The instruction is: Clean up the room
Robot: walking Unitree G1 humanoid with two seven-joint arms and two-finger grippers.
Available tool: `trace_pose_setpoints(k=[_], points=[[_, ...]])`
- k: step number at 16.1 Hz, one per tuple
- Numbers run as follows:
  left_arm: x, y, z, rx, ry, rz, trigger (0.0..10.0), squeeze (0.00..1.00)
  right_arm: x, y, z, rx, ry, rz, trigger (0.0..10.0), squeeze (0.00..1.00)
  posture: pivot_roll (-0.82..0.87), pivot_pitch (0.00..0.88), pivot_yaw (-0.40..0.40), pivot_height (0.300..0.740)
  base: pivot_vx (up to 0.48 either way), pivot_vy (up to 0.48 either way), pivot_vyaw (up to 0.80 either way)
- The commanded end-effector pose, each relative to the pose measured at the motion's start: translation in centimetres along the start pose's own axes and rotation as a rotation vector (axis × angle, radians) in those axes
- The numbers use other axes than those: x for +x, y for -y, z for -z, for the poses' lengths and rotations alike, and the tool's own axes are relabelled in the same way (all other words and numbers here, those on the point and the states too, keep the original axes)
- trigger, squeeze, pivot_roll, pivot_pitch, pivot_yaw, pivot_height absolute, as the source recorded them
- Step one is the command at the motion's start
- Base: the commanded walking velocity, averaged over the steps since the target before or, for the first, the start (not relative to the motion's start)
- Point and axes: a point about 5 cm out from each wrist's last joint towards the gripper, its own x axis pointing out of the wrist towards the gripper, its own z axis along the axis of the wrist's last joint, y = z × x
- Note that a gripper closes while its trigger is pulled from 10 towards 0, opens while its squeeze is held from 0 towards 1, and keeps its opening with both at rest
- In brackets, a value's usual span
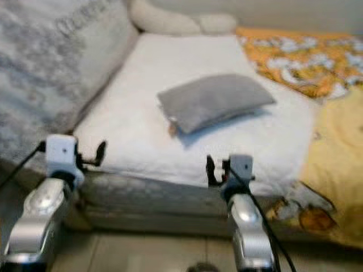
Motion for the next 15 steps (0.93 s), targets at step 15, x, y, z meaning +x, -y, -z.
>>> trace_pose_setpoints(k=[15], points=[[-0.03,0.29,0.41,-0.02,-0.04,0.06,10.0,0.0,0.85,-0.48,-1.52,-0.07,0.008,-0.042,10.0,0.0,-0.05,0.0,0.038,0.74,0.278,0.0,-0.05]])
